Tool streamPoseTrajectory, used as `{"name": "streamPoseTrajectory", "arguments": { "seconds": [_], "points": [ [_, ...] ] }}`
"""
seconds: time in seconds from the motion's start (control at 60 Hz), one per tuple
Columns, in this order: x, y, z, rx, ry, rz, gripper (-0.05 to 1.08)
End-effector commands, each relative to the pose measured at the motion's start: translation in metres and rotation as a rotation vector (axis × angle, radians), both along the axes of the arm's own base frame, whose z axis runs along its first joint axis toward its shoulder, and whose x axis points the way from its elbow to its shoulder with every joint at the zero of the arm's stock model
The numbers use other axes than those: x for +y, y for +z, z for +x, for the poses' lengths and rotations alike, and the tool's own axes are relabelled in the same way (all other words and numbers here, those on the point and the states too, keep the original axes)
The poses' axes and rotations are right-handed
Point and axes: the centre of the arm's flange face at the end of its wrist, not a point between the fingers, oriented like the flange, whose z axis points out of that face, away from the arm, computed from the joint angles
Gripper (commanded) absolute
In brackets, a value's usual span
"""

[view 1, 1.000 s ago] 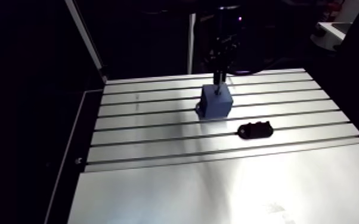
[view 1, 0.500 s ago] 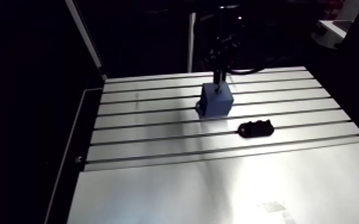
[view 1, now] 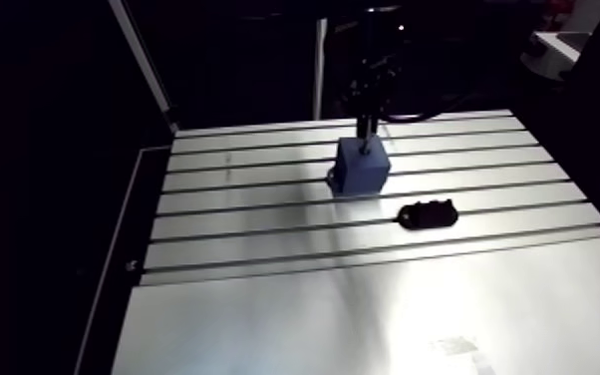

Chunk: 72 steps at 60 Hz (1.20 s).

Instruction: Pick up the M10 bolt and insert it into the hex recess until seated.

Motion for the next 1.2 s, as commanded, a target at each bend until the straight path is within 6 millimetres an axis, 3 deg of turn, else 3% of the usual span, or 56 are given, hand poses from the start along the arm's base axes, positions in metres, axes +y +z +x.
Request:
{"name": "streamPoseTrajectory", "arguments": {
  "seconds": [0.017,1.2],
  "points": [
    [0.0002,-0.0011,0.0007,-0.002,-0.001,-0.002,1.07],
    [0.0014,-0.0085,0.0054,-0.015,-0.006,-0.004,1.07]
  ]
}}
